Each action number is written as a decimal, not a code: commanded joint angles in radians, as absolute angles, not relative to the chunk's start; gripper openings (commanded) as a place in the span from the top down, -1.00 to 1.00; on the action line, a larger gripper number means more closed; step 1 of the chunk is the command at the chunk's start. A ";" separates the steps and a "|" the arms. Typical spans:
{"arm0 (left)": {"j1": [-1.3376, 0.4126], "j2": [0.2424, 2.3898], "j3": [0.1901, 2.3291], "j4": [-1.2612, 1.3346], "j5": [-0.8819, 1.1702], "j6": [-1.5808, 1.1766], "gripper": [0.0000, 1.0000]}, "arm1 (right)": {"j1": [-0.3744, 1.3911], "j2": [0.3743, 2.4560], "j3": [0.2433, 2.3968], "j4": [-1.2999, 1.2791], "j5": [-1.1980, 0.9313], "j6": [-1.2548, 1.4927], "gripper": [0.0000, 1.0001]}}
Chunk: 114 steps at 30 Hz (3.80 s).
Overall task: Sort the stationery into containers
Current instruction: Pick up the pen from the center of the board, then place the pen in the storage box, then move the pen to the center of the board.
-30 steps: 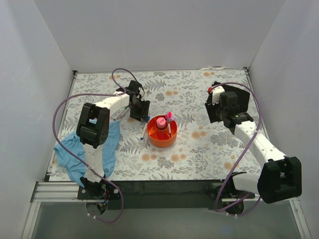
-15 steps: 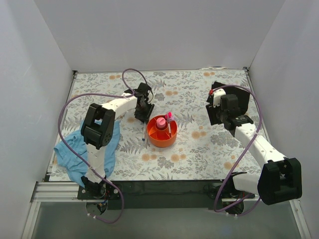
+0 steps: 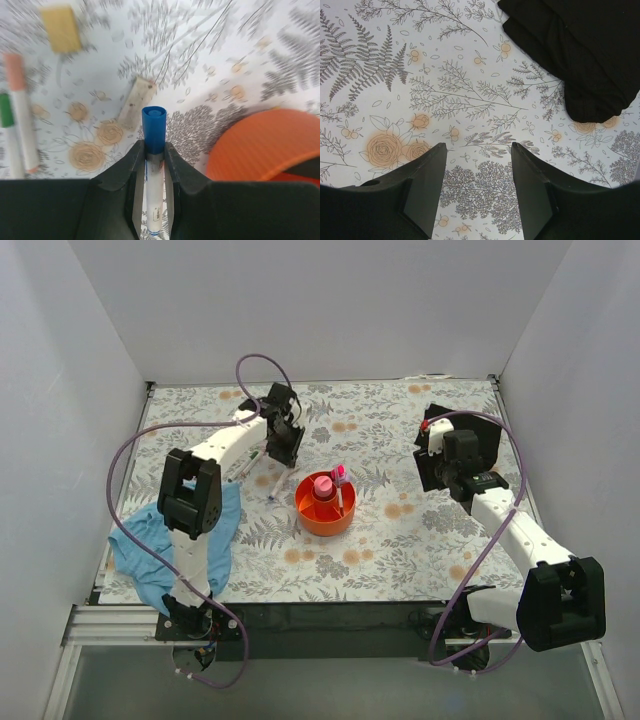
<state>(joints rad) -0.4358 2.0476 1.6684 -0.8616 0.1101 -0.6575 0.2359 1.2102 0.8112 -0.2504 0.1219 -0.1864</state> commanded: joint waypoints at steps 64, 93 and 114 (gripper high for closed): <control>-0.569 1.358 0.727 0.477 0.144 -0.859 -0.01 | 0.230 1.331 1.049 -0.327 0.114 -0.253 -0.26; -0.241 1.775 1.422 -0.621 0.104 -0.951 0.19 | 0.238 1.545 1.158 -0.423 -0.363 -0.469 -0.44; -0.236 1.927 1.397 -0.612 0.239 -1.074 0.51 | 0.233 1.588 1.169 -0.472 -0.405 -0.515 -0.47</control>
